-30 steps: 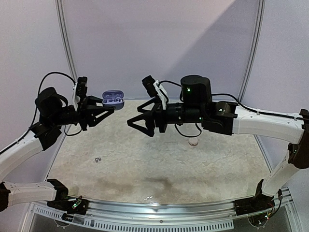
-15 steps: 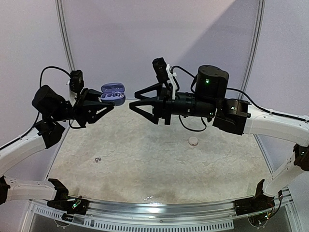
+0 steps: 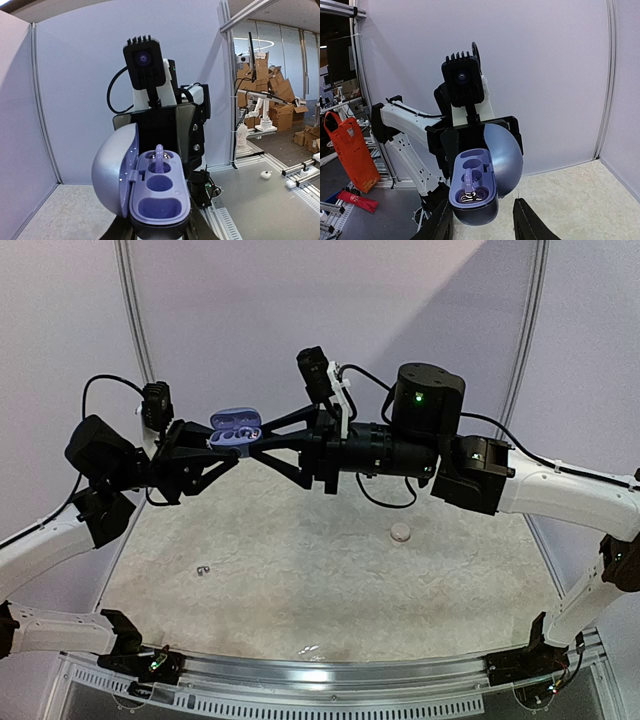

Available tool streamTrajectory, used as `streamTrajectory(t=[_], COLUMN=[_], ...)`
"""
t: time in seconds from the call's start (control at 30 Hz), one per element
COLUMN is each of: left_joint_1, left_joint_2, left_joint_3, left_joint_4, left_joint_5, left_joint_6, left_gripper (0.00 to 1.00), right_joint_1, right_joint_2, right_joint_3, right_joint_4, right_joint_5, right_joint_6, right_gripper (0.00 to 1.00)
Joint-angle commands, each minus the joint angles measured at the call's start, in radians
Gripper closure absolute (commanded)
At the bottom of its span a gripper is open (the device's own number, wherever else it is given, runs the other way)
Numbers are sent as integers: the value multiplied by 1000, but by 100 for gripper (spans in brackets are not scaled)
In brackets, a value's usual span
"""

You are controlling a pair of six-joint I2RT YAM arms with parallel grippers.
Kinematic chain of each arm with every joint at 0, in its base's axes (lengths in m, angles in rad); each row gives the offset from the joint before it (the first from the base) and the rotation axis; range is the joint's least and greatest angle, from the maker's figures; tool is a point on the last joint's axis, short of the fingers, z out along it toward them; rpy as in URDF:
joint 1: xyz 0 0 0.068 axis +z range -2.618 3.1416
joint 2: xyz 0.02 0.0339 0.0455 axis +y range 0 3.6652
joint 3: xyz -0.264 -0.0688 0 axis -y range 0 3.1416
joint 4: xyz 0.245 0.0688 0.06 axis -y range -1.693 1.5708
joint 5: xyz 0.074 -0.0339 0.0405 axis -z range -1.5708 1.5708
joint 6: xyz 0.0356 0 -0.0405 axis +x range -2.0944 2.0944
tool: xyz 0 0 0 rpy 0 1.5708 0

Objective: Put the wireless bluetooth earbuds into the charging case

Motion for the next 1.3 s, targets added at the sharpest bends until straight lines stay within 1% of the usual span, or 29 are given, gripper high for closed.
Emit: streamTrajectory(t=[0.0, 0.13, 0.4, 0.6, 0.73, 0.87, 1.27], left_joint_1=[-20, -26, -31, -31, -31, -32, -31], left_joint_2=[-2, -3, -3, -4, -3, -3, -1], left_joint_3=[22, 23, 22, 17, 17, 16, 13], left_joint_4=[8, 9, -10, -21, -22, -23, -32], left_joint_5=[-31, -42, -44, -49, -48, -51, -57], left_joint_6=[15, 25, 32, 33, 34, 34, 32], left_gripper=[100, 100, 100, 100, 100, 100, 100], right_joint_1=[10, 18, 23, 24, 27, 29, 28], right_joint_2=[26, 38, 42, 45, 48, 49, 67], right_joint_3=[33, 45, 48, 53, 60, 68, 88], right_joint_4=[-54, -75, -45, -39, -43, -47, -70], right_joint_5=[18, 24, 3, -4, -5, -12, -58], right_joint_6=[8, 3, 2, 11, 5, -6, -18], right_gripper=[60, 61, 72, 71, 65, 65, 88])
